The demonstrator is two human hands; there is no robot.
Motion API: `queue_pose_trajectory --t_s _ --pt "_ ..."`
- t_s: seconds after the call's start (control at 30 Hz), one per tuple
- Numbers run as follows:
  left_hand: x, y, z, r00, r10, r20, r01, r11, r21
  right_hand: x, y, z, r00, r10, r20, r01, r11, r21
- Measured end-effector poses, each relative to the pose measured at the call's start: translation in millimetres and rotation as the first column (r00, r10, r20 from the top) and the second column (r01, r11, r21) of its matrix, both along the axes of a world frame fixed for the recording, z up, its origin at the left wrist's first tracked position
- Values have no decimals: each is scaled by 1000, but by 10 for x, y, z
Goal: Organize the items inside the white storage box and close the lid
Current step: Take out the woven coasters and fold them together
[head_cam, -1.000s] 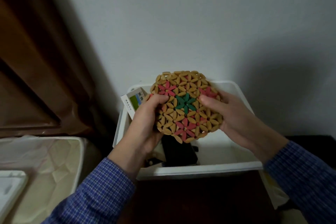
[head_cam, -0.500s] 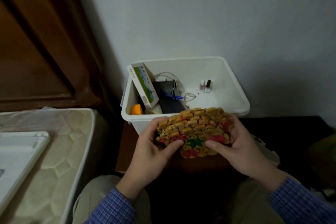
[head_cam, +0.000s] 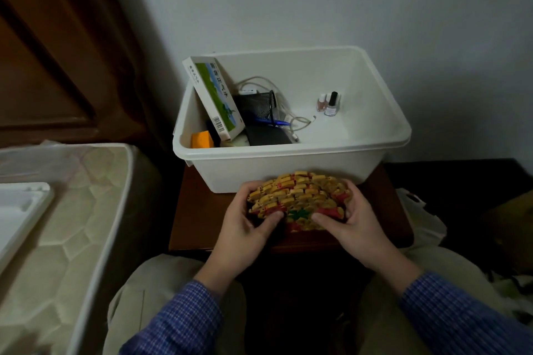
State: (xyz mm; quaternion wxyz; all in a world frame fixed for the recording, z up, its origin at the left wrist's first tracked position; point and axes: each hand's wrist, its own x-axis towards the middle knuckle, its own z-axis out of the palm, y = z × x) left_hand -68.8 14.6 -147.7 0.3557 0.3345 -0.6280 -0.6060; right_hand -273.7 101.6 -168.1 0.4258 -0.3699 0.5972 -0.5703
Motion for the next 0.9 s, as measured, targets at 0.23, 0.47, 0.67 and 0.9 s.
queue_pose_trajectory --t_s 0.23,0.47,0.67,0.9 --pt "-48 22 -153 994 16 -109 -7 997 80 32 -44 -73 998 -5 -67 8 999 53" --pt "-203 76 -167 891 286 -353 -92 875 476 23 8 -114 999 -1 -43 3 999 51" --pt "-258 45 -143 901 383 -202 -222 808 545 43 21 -21 996 61 -61 -63 998 -30" --pt "-303 -46 -141 938 304 -170 -208 880 428 79 -34 -22 1000 14 10 -14 999 -35"
